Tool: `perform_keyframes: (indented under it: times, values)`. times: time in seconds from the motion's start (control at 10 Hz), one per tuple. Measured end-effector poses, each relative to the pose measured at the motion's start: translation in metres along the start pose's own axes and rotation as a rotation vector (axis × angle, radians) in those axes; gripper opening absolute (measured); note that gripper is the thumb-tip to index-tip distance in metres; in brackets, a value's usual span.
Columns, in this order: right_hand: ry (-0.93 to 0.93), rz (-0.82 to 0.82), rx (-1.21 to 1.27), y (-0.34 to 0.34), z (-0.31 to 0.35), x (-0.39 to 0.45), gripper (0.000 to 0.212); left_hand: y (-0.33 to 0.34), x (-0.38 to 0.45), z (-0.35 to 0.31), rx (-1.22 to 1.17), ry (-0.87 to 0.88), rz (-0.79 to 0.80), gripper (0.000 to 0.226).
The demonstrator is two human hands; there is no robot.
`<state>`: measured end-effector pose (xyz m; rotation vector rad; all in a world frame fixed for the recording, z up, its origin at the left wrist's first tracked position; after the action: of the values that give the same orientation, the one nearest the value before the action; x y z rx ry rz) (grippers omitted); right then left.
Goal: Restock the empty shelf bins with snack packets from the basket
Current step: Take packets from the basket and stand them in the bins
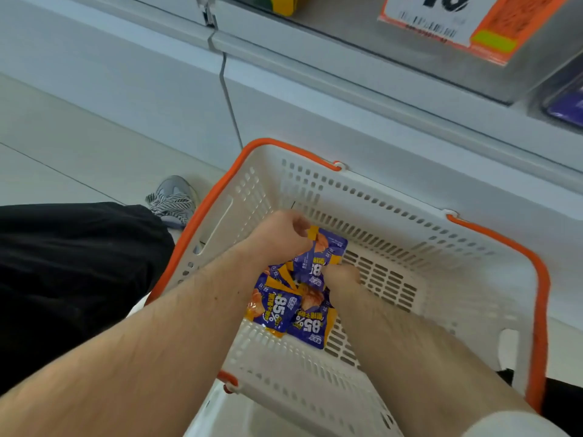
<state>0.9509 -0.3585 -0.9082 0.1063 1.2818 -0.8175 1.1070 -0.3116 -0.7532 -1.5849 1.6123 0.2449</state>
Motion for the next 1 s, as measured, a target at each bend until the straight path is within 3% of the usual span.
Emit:
perform_keyframes:
  times: [0.1, 0.3, 0.4, 0.5, 0.6, 0.7, 0.8, 1.0]
  values:
    - [-0.185, -0.054, -0.294, -0.017, 0.007, -0.018, 0.017, 0.004, -0.002, -0.008, 0.091, 0.025, 0.018, 0.04]
    - [-0.418, -0.002, -0.88, -0.087, 0.024, -0.082, 0.021, 0.031, -0.014, -0.05, 0.405, 0.142, 0.042, 0.061]
    - [-0.466, 0.007, -1.104, -0.126, 0.032, -0.127, 0.023, 0.043, -0.027, -0.075, 0.474, 0.209, 0.033, 0.066]
    - [-0.487, -0.005, -1.235, -0.161, 0.038, -0.176, 0.017, 0.057, -0.042, -0.1, 0.397, 0.285, 0.139, 0.062]
    - [-0.498, -0.006, -1.282, -0.189, 0.043, -0.216, 0.014, 0.075, -0.056, -0.129, 0.421, 0.326, 0.256, 0.045]
    - [-0.549, -0.036, -1.229, -0.214, 0.047, -0.252, 0.007, 0.088, -0.071, -0.163, 0.446, 0.438, 0.237, 0.013]
    - [-0.607, -0.15, -1.087, -0.248, 0.046, -0.285, 0.019, 0.092, -0.085, -0.194, 0.366, 0.573, 0.143, 0.034]
    - [-0.682, -0.581, -0.712, -0.332, 0.022, -0.331, 0.043, 0.095, -0.093, -0.243, 0.14, 0.653, -0.043, 0.027]
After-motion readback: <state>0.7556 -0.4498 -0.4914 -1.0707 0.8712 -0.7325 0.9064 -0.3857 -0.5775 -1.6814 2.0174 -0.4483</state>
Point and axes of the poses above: each hand's wrist, its own x-axis towards the middle knuckle, its own y-axis out of the palm, z = x × y, the point moved 4 cm from there along x, towards the middle knuckle, and after that the axes turned 11 degrees about z, right-handed, at the moved point
